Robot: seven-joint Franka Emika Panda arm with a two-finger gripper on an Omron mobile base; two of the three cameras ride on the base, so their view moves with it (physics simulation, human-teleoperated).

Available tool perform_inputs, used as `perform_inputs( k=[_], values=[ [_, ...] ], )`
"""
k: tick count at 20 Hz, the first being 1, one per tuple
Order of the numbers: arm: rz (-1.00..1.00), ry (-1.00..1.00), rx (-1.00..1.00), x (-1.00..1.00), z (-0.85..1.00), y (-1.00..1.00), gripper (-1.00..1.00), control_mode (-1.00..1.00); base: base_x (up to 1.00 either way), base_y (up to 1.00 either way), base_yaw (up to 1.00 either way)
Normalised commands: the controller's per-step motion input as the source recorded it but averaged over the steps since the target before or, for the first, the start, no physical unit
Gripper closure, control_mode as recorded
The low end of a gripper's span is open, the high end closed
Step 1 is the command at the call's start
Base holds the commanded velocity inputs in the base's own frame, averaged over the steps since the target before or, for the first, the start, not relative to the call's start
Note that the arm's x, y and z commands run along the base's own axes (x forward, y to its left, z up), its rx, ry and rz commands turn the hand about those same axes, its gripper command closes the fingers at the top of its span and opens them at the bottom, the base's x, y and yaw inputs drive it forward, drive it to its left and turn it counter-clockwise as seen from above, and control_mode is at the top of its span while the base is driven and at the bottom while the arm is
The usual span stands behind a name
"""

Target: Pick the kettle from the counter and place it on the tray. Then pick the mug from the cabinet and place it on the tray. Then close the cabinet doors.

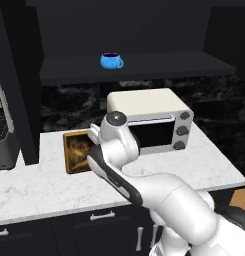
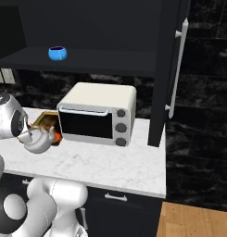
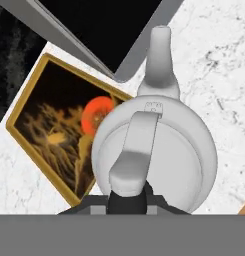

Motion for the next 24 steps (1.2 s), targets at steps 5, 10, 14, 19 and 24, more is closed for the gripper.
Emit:
perform_inputs(
  k=[5,10,14,19,24],
  values=[
    [0.00,-0.05,-0.17,0.47,0.12,0.43,1.00,-1.00,0.00,0.00,0.00],
    [0.00,-0.04,-0.09,0.51,0.09,0.34,1.00,-1.00,0.00,0.00,0.00],
    [0.02,-0.03,-0.02,0.41,0.03,0.03,1.00,-1.00,0.00,0.00,0.00],
    [0.09,-0.10,0.00,0.25,0.01,0.00,1.00,-1.00,0.00,0.00,0.00],
    [0.13,-0.11,0.00,0.24,-0.02,0.00,1.00,-1.00,0.00,0.00,0.00]
  ],
)
